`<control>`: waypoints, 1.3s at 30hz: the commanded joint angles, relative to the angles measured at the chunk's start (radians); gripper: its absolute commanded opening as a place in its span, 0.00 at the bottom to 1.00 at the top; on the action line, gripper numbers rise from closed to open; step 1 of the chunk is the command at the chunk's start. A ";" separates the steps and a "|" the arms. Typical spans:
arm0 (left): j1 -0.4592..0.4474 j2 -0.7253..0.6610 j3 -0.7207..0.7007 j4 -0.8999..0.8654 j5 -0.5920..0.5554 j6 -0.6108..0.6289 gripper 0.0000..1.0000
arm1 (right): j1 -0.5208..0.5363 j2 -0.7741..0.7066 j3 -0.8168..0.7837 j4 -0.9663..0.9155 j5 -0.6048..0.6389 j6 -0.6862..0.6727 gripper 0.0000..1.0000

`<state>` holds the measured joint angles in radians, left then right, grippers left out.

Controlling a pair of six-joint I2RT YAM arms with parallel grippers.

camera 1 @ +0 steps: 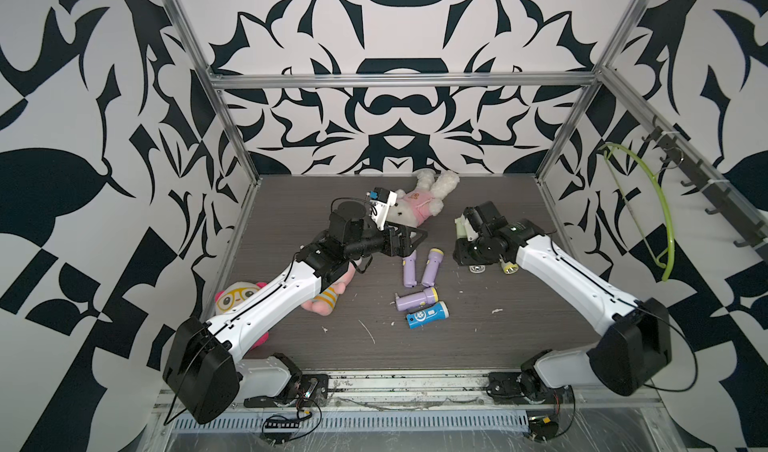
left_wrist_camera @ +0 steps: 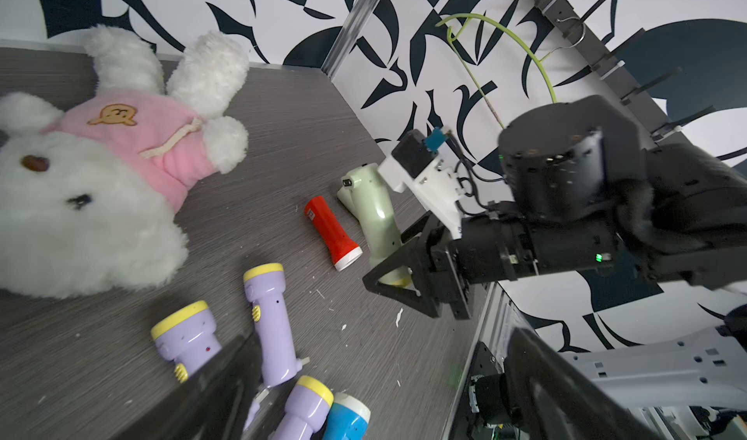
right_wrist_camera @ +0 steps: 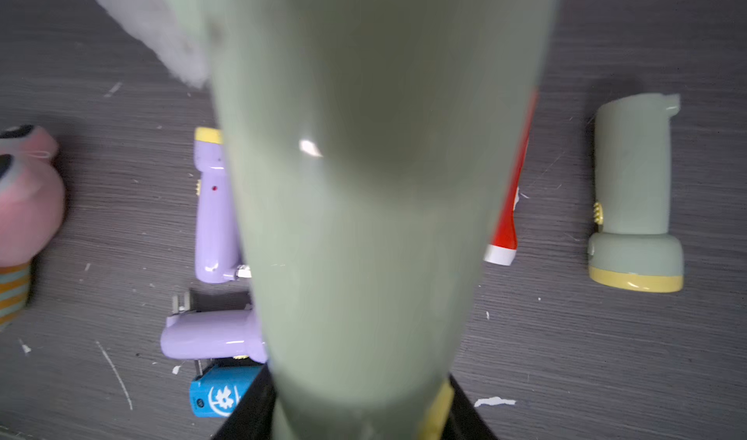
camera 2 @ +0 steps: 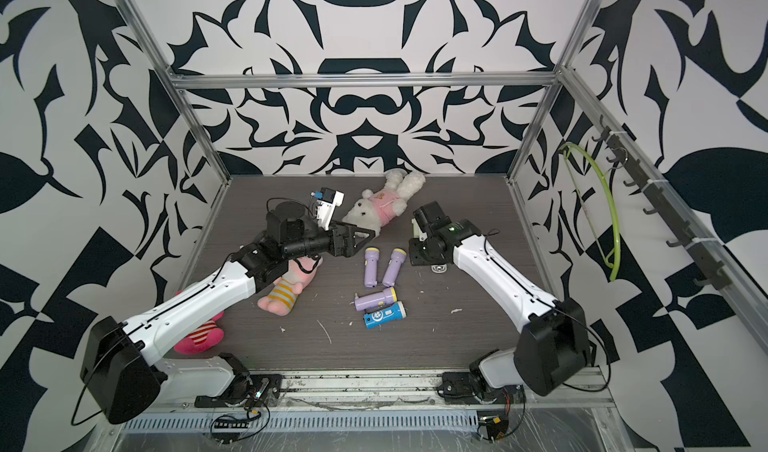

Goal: Close the plug at the bottom of the flashlight
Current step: Place the flashlight at the center of the board.

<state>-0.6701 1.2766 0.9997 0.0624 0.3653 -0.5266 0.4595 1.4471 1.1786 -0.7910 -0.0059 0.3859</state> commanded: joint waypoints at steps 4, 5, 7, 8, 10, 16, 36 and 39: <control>0.028 -0.052 -0.037 -0.001 0.000 0.021 0.99 | -0.015 0.128 0.023 0.054 0.010 -0.018 0.00; 0.032 -0.055 -0.042 0.000 0.001 0.022 0.99 | -0.016 0.151 0.022 0.061 0.013 -0.014 0.00; 0.037 -0.058 -0.046 -0.001 0.004 0.020 0.99 | -0.031 0.193 0.027 0.066 0.005 -0.013 0.00; 0.041 -0.059 -0.046 -0.001 0.007 0.019 0.99 | -0.038 0.213 0.034 0.066 0.001 -0.013 0.00; 0.044 -0.061 -0.046 -0.003 0.012 0.019 0.99 | -0.042 0.244 0.047 0.062 0.004 -0.024 0.00; 0.046 -0.059 -0.047 0.002 0.013 0.013 0.99 | -0.053 0.323 0.083 0.040 0.049 -0.052 0.00; 0.049 -0.030 -0.029 0.004 0.024 -0.013 0.99 | -0.135 0.439 0.099 0.024 0.008 -0.107 0.00; 0.048 -0.028 -0.029 0.004 0.025 -0.017 0.99 | -0.142 0.453 0.102 0.022 0.006 -0.108 0.00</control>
<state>-0.6273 1.2411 0.9600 0.0624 0.3771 -0.5369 0.3210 1.9018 1.2572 -0.7452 0.0055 0.2916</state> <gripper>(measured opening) 0.994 0.464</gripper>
